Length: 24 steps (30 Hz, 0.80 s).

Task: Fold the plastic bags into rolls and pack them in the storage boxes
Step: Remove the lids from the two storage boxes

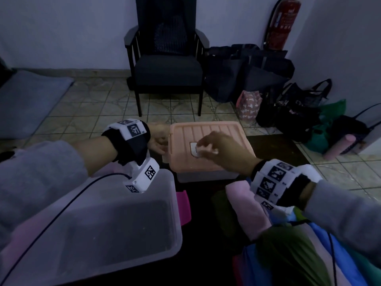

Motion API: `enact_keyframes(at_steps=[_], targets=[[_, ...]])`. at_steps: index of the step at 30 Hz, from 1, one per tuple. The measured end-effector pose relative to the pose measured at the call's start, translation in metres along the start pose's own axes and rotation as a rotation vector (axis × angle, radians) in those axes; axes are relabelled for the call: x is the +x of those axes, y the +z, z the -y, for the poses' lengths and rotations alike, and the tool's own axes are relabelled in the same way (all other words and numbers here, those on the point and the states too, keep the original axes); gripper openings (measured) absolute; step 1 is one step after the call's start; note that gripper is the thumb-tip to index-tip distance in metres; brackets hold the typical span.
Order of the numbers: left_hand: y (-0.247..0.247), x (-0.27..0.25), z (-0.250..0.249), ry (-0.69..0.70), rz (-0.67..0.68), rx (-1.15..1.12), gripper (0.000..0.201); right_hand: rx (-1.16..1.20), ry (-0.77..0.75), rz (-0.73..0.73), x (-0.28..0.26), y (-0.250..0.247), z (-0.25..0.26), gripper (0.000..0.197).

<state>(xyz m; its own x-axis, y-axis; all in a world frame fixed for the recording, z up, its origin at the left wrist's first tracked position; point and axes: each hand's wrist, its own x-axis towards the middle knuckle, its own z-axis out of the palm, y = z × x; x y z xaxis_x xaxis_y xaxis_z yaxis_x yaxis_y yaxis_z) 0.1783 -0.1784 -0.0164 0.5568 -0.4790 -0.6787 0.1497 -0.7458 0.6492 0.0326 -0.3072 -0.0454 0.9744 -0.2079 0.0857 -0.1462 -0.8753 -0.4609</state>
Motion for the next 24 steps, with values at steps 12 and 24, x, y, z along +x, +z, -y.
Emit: enact_keyframes(at_steps=[12, 24], targets=[[-0.008, 0.009, 0.003, -0.025, -0.028, -0.283, 0.037, -0.226, -0.073, 0.081, -0.001, -0.011, 0.032, 0.031], [-0.018, 0.011, 0.015, -0.134, -0.057, 0.021, 0.019, 0.318, 0.459, -0.727, -0.004, -0.122, -0.08, 0.03]])
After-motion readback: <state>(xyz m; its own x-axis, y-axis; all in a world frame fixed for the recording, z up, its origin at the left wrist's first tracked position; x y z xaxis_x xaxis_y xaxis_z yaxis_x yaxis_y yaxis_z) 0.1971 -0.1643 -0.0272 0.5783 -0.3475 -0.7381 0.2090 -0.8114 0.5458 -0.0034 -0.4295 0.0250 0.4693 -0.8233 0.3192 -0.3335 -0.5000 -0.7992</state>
